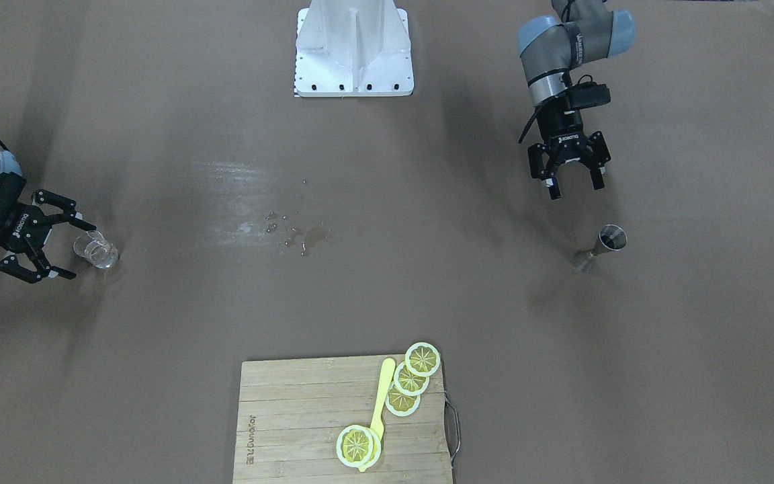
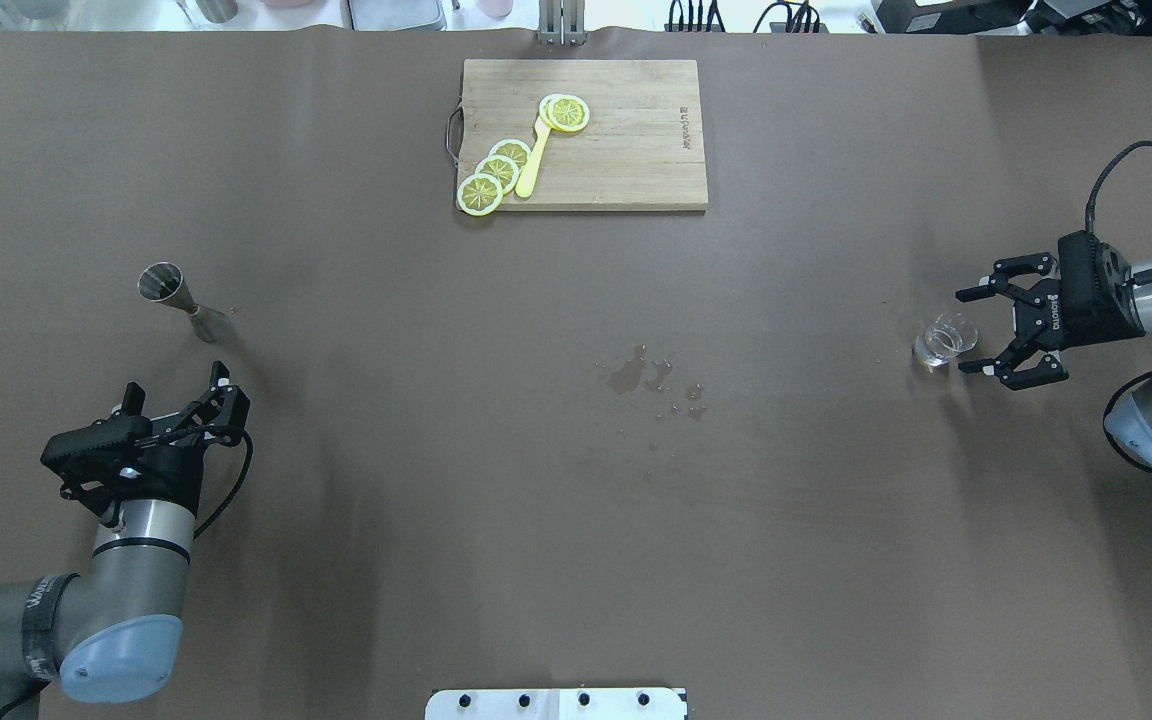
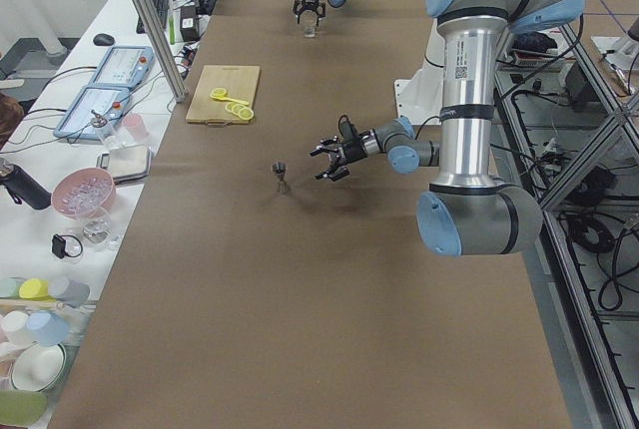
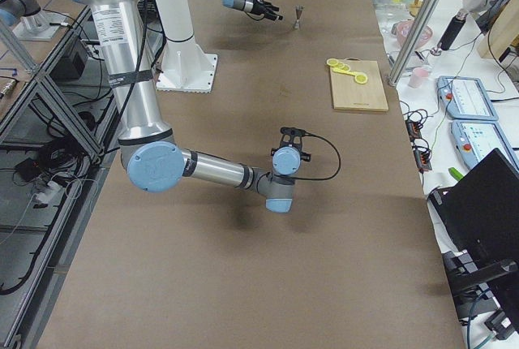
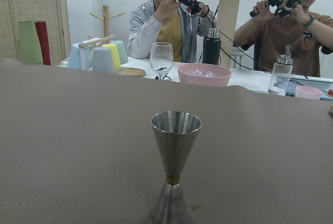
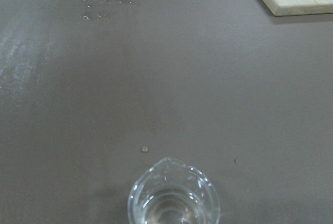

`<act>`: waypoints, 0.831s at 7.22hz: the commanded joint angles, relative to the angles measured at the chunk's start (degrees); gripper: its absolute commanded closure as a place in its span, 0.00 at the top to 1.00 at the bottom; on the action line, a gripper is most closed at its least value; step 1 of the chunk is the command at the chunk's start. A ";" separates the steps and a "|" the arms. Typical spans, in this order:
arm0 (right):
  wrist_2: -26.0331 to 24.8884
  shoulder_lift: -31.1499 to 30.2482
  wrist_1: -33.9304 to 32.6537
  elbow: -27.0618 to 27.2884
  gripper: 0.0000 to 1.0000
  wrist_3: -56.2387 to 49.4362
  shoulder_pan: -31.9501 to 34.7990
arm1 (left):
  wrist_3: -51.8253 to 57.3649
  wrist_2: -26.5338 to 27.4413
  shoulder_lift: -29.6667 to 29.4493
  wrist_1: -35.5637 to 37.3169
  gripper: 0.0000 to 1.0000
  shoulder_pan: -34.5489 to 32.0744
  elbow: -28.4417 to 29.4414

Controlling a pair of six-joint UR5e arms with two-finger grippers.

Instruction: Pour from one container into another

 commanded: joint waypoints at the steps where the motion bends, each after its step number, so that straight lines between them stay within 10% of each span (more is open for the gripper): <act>1: -0.02 0.01 0.92 -0.27 0.97 0.03 -0.09 | -1.47 0.18 -0.25 0.05 0.99 -0.04 0.32; 6: -0.02 0.18 1.01 -0.71 0.97 0.12 -1.14 | -1.75 0.18 -1.83 -0.30 0.99 -1.17 1.99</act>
